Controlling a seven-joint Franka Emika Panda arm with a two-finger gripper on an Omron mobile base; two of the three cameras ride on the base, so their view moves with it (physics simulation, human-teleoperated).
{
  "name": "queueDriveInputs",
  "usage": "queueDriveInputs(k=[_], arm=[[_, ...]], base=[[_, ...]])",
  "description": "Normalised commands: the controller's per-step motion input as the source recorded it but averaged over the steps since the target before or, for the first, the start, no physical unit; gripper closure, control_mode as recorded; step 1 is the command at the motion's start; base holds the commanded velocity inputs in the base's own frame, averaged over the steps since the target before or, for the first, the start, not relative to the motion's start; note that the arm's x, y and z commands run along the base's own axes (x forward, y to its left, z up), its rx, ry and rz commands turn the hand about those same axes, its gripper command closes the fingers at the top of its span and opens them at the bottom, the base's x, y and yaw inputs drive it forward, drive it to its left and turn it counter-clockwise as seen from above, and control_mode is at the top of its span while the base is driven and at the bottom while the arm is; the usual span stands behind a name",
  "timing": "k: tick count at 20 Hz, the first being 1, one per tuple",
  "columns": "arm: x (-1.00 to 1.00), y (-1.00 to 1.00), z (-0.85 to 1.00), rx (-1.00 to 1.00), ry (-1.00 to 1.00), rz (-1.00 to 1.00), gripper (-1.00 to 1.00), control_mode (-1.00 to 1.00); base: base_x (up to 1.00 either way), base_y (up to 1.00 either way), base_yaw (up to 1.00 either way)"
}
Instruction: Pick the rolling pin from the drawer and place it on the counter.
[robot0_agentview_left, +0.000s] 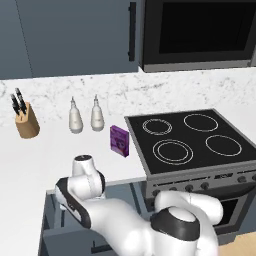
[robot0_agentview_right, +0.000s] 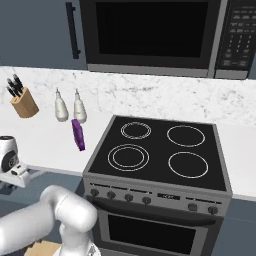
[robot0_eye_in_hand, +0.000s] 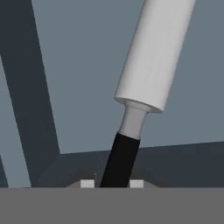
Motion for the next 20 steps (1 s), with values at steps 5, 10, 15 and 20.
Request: queueDriveInputs(k=[5, 10, 15, 20], arm=[[-0.26, 0.0, 0.22, 0.0, 0.27, -0.09, 1.0, -1.0], [-0.44, 0.01, 0.21, 0.0, 0.17, -0.09, 1.0, -1.0], [-0.61, 0.0, 0.3, 0.0, 0.21, -0.1, 1.0, -1.0], [-0.8, 0.0, 0.32, 0.0, 0.13, -0.1, 1.0, -1.0]], base=[[0.0, 0.0, 0.0], [0.0, 0.0, 0.0], [0.0, 0.0, 0.0], [0.0, 0.0, 0.0]])
